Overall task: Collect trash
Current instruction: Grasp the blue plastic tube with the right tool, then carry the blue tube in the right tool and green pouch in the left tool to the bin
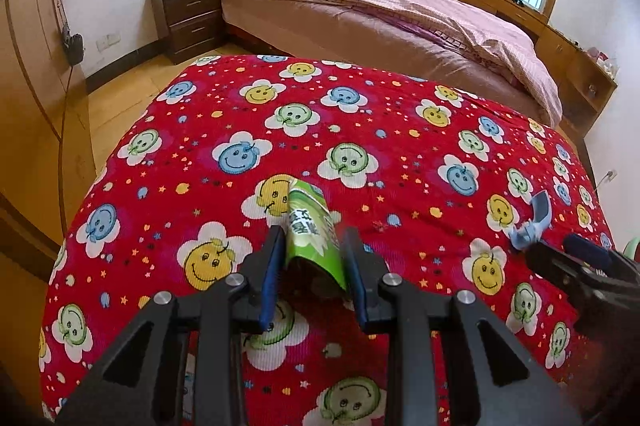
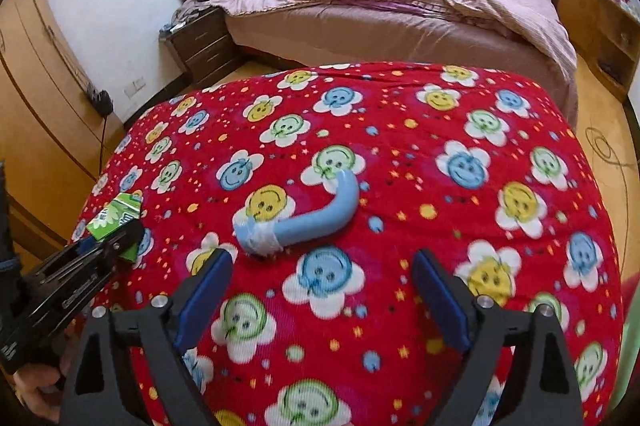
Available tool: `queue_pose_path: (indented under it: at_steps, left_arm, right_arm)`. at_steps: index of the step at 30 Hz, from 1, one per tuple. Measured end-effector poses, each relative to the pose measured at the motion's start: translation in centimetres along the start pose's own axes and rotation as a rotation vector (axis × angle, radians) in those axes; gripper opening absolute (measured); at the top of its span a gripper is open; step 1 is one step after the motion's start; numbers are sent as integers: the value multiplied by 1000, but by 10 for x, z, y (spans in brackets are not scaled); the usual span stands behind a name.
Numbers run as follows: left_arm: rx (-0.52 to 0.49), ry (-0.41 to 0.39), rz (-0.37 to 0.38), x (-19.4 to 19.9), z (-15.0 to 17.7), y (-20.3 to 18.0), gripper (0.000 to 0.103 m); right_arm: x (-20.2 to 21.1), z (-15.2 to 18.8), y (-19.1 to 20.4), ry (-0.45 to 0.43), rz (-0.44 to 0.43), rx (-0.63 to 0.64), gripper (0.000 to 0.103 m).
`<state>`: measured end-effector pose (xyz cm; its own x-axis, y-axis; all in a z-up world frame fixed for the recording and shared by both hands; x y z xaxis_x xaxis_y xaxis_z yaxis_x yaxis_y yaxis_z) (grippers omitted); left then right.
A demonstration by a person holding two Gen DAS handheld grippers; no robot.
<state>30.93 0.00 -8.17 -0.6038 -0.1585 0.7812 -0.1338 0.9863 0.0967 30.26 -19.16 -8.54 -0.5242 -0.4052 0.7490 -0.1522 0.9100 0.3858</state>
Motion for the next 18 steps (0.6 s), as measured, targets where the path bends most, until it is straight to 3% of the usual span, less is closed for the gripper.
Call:
queue_pose_path:
  at_steps: [8, 12, 18]
  left_arm:
    - [4, 6, 7, 1, 1, 0, 30]
    - [2, 16, 17, 3, 2, -1, 30]
    - [-9, 18, 48, 15, 4, -5, 30]
  right_arm:
    - [-15, -11, 2, -3, 37, 50, 93]
    - [-14, -14, 3, -29, 54, 54, 71]
    - [-7, -12, 6, -38, 16, 19, 71]
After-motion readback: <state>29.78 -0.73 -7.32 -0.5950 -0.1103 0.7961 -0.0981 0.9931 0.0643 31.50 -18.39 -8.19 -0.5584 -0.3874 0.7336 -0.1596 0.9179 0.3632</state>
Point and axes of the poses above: each gripper's, at about its wrist camera, not at the fingertips, and x roughly against the way its jaws point, y to its left, z to its underside, the point moved 10 cm from there along -x, roughly the way its jaws point, and after that the axes turned 14 degrees about -z, right-handed, at the moved point
